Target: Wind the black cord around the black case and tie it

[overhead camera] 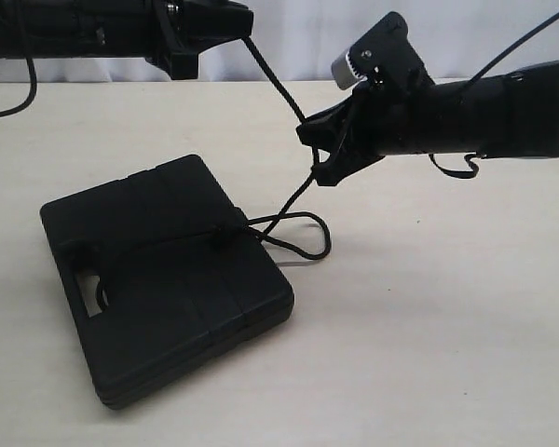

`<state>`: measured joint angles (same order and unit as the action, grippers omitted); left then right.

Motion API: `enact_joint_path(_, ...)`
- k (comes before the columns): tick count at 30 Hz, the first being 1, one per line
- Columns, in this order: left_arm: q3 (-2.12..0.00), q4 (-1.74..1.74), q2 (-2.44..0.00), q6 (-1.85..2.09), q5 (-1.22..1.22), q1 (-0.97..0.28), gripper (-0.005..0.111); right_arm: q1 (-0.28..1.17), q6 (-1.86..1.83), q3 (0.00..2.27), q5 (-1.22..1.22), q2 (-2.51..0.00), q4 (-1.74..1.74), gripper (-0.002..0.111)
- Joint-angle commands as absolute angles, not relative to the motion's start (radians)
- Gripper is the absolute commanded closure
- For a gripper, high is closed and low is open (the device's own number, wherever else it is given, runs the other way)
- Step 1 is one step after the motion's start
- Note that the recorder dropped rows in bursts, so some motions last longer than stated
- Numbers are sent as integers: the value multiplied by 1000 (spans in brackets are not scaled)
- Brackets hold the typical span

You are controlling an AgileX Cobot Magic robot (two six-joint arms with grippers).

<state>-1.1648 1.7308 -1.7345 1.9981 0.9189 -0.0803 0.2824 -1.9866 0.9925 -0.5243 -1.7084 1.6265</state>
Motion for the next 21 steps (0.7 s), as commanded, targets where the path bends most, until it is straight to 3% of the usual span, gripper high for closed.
enact_joint_path(1,-1170,1744,-1727,1992,925,-82,107,282,-1999,1000,-532,-1722,1641,104)
enact_joint_path(4,-1170,1744,-1727,1984,907,-82,101,282,-1979,1000,-530,-1718,1695,104)
enact_joint_path(12,-1170,1545,-1727,1856,879,-74,60,265,-1949,1000,-352,-1644,1744,104)
enact_joint_path(21,-1170,757,-1708,1149,789,-12,56,172,-1815,1012,-346,-1630,1744,104)
